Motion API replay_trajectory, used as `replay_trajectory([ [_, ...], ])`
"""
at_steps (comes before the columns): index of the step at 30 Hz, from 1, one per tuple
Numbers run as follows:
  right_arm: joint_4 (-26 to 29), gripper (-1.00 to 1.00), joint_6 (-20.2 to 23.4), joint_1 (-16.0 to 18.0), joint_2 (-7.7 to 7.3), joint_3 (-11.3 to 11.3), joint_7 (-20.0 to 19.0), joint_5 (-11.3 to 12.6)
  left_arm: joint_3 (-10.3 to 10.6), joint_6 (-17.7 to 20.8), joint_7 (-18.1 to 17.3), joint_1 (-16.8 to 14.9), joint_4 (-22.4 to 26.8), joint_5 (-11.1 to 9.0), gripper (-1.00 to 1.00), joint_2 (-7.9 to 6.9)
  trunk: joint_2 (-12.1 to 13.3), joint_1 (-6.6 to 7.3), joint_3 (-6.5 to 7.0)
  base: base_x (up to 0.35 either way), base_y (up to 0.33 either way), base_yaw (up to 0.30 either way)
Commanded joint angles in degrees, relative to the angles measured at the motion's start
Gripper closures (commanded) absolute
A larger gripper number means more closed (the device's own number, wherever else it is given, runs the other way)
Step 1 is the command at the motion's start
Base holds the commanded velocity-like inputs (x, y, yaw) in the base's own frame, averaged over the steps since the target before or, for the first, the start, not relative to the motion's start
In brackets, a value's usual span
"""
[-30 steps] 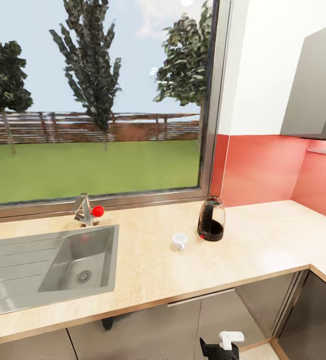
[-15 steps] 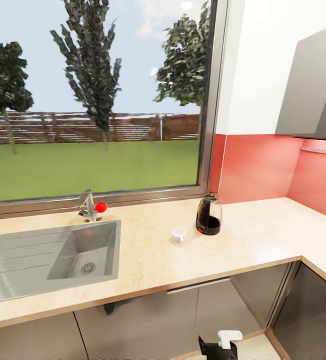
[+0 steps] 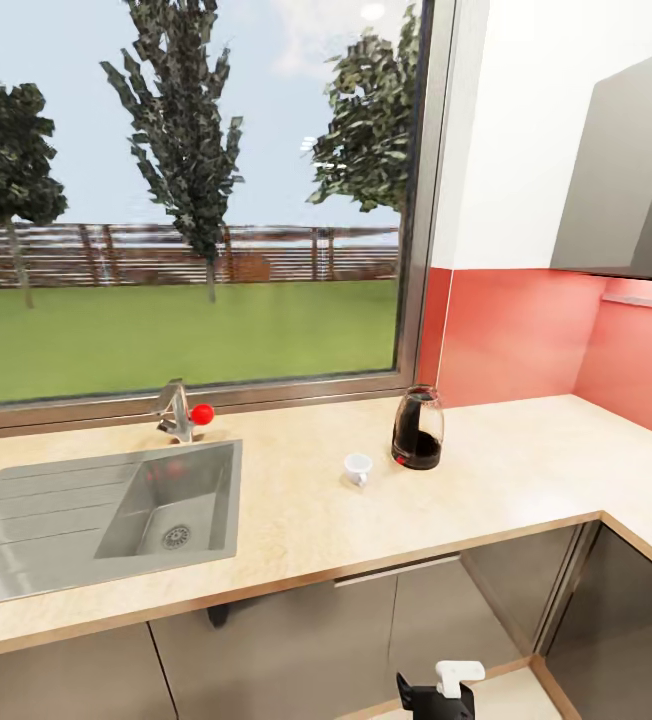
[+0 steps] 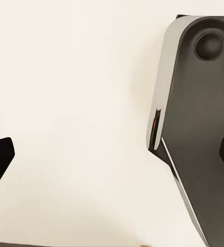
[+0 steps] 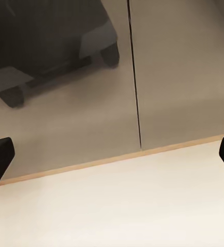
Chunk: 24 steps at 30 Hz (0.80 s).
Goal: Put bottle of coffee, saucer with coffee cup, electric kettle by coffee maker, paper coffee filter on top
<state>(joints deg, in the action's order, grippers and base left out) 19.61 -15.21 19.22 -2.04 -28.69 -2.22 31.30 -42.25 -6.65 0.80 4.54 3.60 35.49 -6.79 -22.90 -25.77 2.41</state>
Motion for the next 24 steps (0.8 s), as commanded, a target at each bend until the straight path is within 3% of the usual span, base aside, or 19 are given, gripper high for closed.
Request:
replay_trajectory([
  [1, -0.1, -1.0, -0.3, 0.0, -0.03, -0.3, -0.2, 0.6, -0.4, -0.2, 0.1, 0.0, 0.0, 0.6, -1.0, 0.01, 0.0, -0.02, 0.0, 0.0, 0.0, 0.0],
  [9, -0.1, -1.0, -0.2, 0.0, 0.0, -0.3, -0.2, 0.6, -0.4, -0.2, 0.1, -0.1, 0.0, 0.6, -1.0, 0.07, 0.0, -0.02, 0.0, -0.028, 0.0, 0.0],
  [24, -0.1, -1.0, -0.2, 0.0, -0.04, -0.4, -0.2, 0.7, -0.4, -0.1, 0.1, -0.1, 0.0, 0.6, -1.0, -0.04, 0.0, -0.02, 0.0, -0.251, 0.0, 0.0],
])
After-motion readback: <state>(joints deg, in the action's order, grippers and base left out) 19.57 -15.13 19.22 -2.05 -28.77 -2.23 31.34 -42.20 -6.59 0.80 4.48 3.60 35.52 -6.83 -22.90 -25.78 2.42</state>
